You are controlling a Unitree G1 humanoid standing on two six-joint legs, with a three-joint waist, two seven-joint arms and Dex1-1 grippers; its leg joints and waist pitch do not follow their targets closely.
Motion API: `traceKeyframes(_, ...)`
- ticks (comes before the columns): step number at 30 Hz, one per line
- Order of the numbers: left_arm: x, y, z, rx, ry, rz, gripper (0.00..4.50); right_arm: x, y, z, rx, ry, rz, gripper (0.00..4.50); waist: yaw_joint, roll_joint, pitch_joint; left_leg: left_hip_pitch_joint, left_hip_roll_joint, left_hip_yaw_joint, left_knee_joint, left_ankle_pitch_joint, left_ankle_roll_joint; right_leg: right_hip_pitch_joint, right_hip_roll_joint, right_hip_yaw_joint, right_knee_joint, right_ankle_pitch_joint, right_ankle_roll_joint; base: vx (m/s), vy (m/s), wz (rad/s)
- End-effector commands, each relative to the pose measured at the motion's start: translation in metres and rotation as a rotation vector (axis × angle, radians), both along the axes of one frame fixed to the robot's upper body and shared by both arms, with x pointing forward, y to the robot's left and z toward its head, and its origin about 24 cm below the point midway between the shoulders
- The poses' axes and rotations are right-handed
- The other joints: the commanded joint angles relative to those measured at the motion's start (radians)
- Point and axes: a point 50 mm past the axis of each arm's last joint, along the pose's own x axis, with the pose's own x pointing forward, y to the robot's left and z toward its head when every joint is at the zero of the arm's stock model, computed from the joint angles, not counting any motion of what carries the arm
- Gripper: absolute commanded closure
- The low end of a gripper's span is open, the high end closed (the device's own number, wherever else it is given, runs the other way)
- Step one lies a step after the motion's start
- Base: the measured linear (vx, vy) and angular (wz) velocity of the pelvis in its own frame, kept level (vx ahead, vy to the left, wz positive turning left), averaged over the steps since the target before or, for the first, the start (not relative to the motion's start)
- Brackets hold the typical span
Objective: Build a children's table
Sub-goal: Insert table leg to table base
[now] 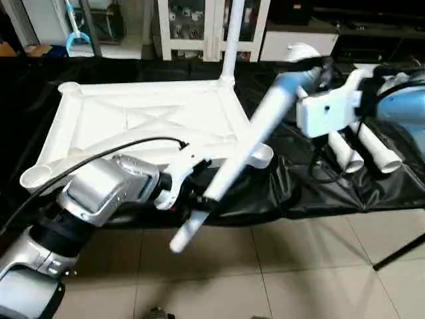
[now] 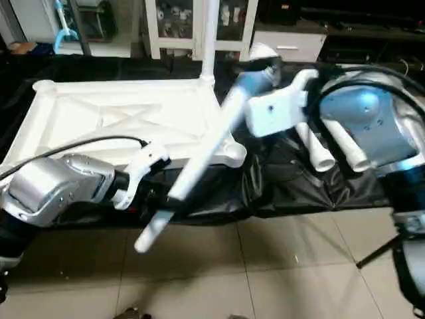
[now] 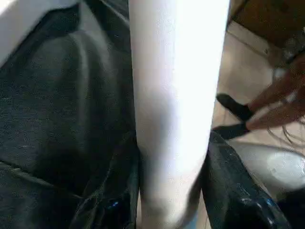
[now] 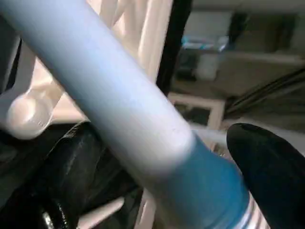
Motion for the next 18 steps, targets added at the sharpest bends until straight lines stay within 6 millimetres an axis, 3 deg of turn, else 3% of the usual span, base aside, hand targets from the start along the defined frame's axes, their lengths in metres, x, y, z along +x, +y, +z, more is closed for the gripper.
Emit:
traceKeyframes(1,0.002,-0.006,0.011,0.019,-0.085,-0.056,2.96,0.001,-0.004,-0.002,-0.043,0.028,-0.032,0.0,-0.001,-0.002,-0.075,0.026,0.036,-0.008,-0.07,-0.198,0.024,0.049,-0.047,0.032,-0.062,-0.147,-0.259,0.0,0.0,0.0)
traceKeyframes(6,0.011,0.0,0.014,0.118,-0.207,-0.074,2.96,0.002,-0.014,-0.026,-0.091,0.121,-0.069,0.0,-0.003,-0.005,-0.075,0.025,0.037,-0.007,-0.068,-0.206,0.023,0.049,-0.049,0.033,-0.064,-0.166,-0.255,0.0,0.0,0.0)
traceKeyframes(15,0.023,0.006,0.023,0.234,-0.355,-0.098,2.96,-0.001,-0.008,-0.052,-0.083,0.201,-0.054,0.0,-0.005,-0.002,-0.078,0.026,0.038,-0.008,-0.068,-0.191,0.027,0.049,-0.049,0.032,-0.061,-0.133,-0.265,0.0,0.0,0.0)
traceKeyframes(18,0.022,0.008,0.025,0.242,-0.368,-0.111,2.96,-0.001,-0.008,-0.058,-0.082,0.228,-0.065,0.33,-0.003,-0.002,-0.078,0.028,0.039,-0.007,-0.068,-0.189,0.029,0.049,-0.049,0.032,-0.059,-0.121,-0.272,0.0,0.0,0.0)
